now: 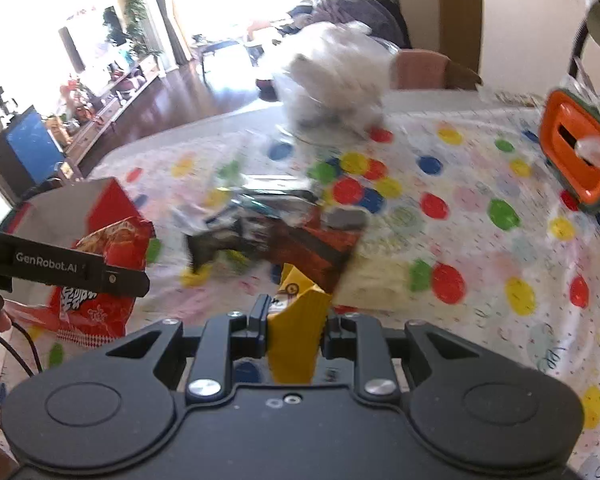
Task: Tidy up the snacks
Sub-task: 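Carry both packets over the shoebox and open both tools to drop them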
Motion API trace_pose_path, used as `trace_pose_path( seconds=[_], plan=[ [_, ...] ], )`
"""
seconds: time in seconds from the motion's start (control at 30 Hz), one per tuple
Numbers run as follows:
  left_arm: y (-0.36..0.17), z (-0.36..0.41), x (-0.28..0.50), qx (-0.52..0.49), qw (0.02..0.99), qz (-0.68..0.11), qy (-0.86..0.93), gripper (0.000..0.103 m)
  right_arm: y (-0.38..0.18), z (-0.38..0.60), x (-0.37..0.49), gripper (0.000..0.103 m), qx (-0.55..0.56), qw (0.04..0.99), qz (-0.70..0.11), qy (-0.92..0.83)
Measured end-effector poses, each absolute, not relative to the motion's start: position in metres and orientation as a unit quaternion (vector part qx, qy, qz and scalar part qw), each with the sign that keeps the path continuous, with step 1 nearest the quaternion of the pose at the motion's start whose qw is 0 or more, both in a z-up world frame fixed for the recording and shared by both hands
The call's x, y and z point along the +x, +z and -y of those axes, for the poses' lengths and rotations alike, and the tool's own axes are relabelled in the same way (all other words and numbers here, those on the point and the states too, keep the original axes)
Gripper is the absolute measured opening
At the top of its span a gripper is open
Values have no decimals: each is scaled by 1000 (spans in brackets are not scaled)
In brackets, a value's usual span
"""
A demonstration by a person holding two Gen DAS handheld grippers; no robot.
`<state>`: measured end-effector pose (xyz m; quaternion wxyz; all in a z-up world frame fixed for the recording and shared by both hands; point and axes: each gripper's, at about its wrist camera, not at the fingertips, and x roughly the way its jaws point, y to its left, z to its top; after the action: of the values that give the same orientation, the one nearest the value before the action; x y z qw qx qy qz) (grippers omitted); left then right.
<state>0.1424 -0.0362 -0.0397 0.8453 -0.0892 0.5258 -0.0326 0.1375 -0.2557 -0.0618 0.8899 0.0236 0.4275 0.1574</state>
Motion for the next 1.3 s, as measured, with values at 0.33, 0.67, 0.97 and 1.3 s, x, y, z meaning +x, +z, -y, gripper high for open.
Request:
trace_pose_path(
  seconds=[0.33, 0.67, 0.97, 1.3],
  plan=[
    [2, -40, 118, -75, 870, -488, -6, 75, -29, 166, 134, 22, 5, 885, -404, 231],
    [2, -134, 108, -82, 870, -481, 71, 75, -30, 55, 145, 22, -45, 867, -392, 305],
    [-21, -200, 120, -65, 857, -499, 117, 75, -54, -24, 156, 23, -96, 845, -406, 335],
    [-60, -236, 145, -38, 844, -519, 130, 75, -96, -78, 180, 23, -114, 809, -464, 342]
  ],
)
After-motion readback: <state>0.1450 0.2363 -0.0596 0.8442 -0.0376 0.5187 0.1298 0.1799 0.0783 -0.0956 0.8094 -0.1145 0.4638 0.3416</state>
